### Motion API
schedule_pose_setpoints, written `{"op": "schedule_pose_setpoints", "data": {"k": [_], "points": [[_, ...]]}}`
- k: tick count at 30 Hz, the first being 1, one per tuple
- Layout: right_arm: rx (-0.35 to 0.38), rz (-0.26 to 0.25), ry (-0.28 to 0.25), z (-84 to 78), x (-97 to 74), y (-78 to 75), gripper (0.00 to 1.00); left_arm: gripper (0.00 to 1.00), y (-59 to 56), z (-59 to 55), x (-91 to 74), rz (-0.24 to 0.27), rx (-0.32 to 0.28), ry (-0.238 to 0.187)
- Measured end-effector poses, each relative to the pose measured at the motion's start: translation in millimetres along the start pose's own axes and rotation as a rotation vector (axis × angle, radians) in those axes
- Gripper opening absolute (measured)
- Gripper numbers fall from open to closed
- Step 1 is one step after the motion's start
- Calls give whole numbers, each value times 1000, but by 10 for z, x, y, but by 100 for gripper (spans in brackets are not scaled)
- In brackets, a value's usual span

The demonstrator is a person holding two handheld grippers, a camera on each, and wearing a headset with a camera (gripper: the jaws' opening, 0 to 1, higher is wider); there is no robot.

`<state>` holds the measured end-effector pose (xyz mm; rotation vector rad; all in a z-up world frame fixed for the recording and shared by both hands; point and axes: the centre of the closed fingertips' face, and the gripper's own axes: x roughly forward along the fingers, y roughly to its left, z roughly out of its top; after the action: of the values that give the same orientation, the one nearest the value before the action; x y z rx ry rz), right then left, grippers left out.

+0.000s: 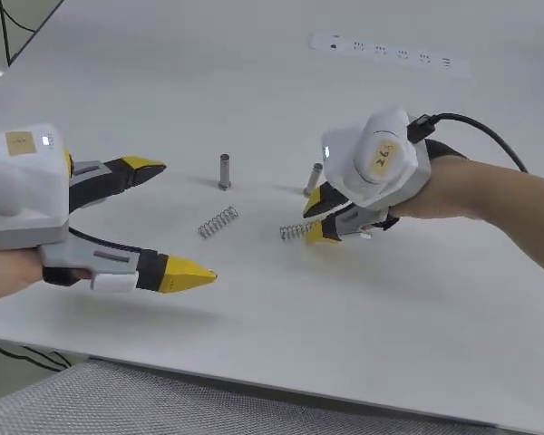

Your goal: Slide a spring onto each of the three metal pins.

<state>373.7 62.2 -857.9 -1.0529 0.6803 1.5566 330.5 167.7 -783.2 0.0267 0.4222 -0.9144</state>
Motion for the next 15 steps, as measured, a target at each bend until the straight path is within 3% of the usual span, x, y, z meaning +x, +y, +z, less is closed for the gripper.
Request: {"op": "schedule_pose_setpoints", "data": {"k": [4,15], "points": [[-1,7,16,-51,47,28,15,96,6,-5,-5,1,-1,1],[37,-7,-16,-33,33,60,13,96,-41,-3,27,-16,5,3]]}}
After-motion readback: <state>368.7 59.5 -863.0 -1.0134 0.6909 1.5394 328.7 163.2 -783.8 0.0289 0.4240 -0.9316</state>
